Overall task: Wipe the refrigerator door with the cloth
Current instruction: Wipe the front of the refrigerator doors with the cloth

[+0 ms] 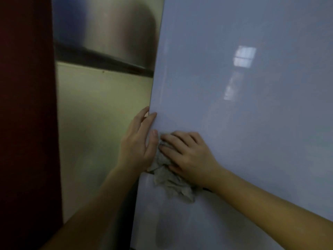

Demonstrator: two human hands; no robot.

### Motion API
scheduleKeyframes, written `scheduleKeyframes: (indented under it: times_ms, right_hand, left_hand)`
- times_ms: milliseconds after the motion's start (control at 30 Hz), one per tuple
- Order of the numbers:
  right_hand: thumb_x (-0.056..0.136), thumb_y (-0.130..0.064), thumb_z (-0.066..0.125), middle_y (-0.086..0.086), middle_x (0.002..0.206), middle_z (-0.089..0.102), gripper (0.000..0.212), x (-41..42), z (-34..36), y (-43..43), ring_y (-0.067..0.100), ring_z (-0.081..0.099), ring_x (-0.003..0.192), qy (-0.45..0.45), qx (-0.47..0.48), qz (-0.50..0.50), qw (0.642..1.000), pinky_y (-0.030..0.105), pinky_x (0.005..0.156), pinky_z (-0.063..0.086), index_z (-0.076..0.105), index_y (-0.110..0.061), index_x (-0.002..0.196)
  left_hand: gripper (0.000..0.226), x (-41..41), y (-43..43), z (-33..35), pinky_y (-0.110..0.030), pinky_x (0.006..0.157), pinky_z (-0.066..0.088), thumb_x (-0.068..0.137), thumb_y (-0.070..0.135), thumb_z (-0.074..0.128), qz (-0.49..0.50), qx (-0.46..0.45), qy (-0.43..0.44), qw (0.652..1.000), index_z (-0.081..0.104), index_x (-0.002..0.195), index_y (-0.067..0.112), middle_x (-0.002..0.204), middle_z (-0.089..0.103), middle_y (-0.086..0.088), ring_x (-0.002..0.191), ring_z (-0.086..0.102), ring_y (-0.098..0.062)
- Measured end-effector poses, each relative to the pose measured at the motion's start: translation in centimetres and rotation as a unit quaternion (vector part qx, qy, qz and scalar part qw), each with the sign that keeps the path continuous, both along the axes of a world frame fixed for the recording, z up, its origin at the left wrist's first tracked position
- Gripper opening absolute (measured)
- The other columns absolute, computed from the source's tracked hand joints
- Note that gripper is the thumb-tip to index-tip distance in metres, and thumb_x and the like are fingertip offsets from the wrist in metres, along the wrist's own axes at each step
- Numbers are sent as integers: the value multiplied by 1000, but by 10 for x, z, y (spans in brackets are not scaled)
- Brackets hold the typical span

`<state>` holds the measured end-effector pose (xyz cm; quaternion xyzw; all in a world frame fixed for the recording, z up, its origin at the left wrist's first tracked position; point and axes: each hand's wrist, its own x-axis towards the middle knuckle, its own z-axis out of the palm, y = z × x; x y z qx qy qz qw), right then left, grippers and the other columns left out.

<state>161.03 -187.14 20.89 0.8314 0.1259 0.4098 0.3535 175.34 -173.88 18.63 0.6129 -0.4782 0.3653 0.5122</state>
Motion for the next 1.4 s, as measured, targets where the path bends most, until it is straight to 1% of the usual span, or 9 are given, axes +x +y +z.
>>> scheduleKeyframes:
  times_ms: [133,333,567,667,800,1000,1133,1300,1400]
  right_hand:
    - [85,-40,67,8,136,64,42,-19,37,-16,32,57,115,-53,1,-22,998,40,86,42,70,-18,121]
    - [84,-42,73,10,135,64,46,-51,74,-32,35,58,115,-144,42,-42,988,42,85,39,71,-16,122]
    - [92,-43,67,9,136,66,39,-92,-40,-62,31,62,115,-2,-24,-8,1000,40,89,46,73,-17,120]
    - [98,-44,57,9,136,66,38,-118,-45,-77,30,61,117,10,-33,-10,999,40,90,46,74,-17,120]
    - [91,-41,70,10,133,68,38,-144,17,-90,34,64,112,-84,-10,-35,996,42,89,49,74,-18,121]
    - [88,-37,73,11,134,65,39,-165,79,-97,37,60,115,-211,66,-60,973,46,90,46,74,-14,120]
    - [88,-42,73,11,136,65,43,-165,26,-101,36,61,115,-155,49,-64,985,44,91,46,73,-17,123]
    - [98,-49,56,8,137,66,41,-188,-73,-114,29,60,119,-2,-7,-71,997,40,90,45,74,-21,122]
    - [101,-50,48,8,138,65,45,-207,-70,-123,28,59,119,18,-18,-80,996,40,91,43,73,-21,123]
  left_hand:
    - [52,1,-3,-5,-41,106,48,103,39,42,51,28,-65,996,51,144,9,161,35,-16,137,47,-30]
    - [56,-1,-10,-5,-38,112,36,103,45,38,77,23,-73,994,49,146,12,162,32,-16,139,42,-32]
    - [58,-3,-19,-16,-45,116,32,100,41,44,90,23,-82,992,44,149,9,163,25,-23,141,34,-39]
    - [61,-10,-24,-13,-47,118,28,99,44,44,78,18,-53,995,41,151,12,165,20,-21,145,28,-35]
    - [66,-19,-30,-4,-53,117,30,96,50,43,98,18,-34,994,40,150,13,163,20,-24,145,29,-41]
    - [63,-29,-47,7,-56,117,29,99,45,47,181,-18,-130,975,43,149,8,162,29,-26,149,31,-44]
    - [56,-54,-70,11,-56,117,30,101,42,47,151,-25,-199,968,48,147,9,160,36,-22,147,36,-41]
    - [56,-67,-89,4,-57,123,23,101,41,48,141,-43,-202,968,50,147,10,160,37,-21,149,34,-40]
    - [55,-67,-90,4,-57,124,21,99,40,50,129,-52,-194,971,51,145,9,159,38,-22,149,34,-40]
